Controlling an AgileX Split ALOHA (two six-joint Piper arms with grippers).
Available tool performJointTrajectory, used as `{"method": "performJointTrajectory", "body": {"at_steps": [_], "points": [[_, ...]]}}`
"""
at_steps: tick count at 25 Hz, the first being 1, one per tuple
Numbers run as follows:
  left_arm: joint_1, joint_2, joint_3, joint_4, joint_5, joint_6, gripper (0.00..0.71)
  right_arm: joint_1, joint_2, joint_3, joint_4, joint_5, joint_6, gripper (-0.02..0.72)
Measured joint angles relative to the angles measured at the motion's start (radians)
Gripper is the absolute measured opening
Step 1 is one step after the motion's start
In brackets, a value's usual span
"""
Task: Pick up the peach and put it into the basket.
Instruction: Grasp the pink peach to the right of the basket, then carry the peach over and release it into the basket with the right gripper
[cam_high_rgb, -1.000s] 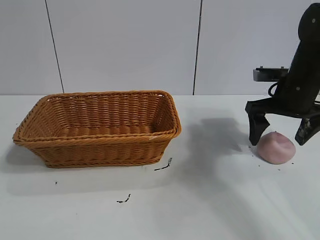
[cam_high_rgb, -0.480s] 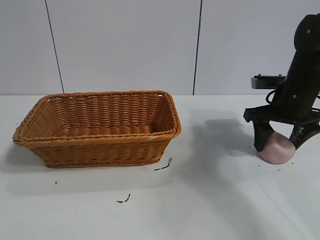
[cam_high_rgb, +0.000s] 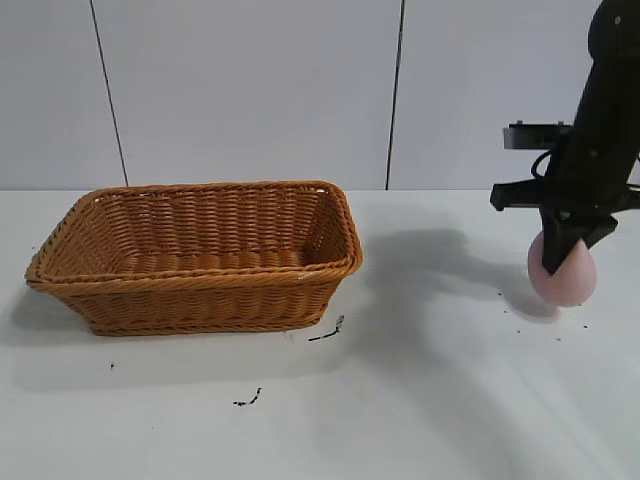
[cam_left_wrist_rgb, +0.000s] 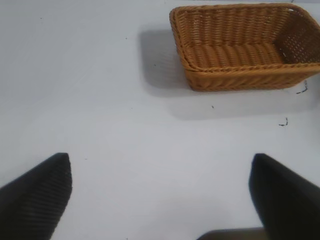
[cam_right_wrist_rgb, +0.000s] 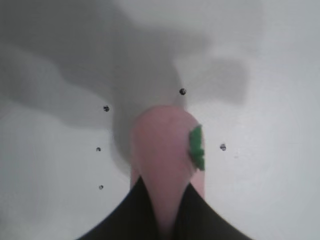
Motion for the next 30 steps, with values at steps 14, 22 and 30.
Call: {"method": "performJointTrajectory", "body": {"at_steps": [14,22,30], "points": [[0.000,0.000,0.000,0.000,0.000,0.000,0.693,0.055,-0.072,-0.370,0.027,0.211,0.028,-0.010],[0.000,0.000,0.000,0.000,0.000,0.000,0.693,0.324,-0.072,-0.462,0.030,0.198,0.037,-0.010],[0.000,0.000,0.000,0.000,0.000,0.000,0.693,0.540,0.018,-0.465,0.032,0.101,0.037,-0.010]]}}
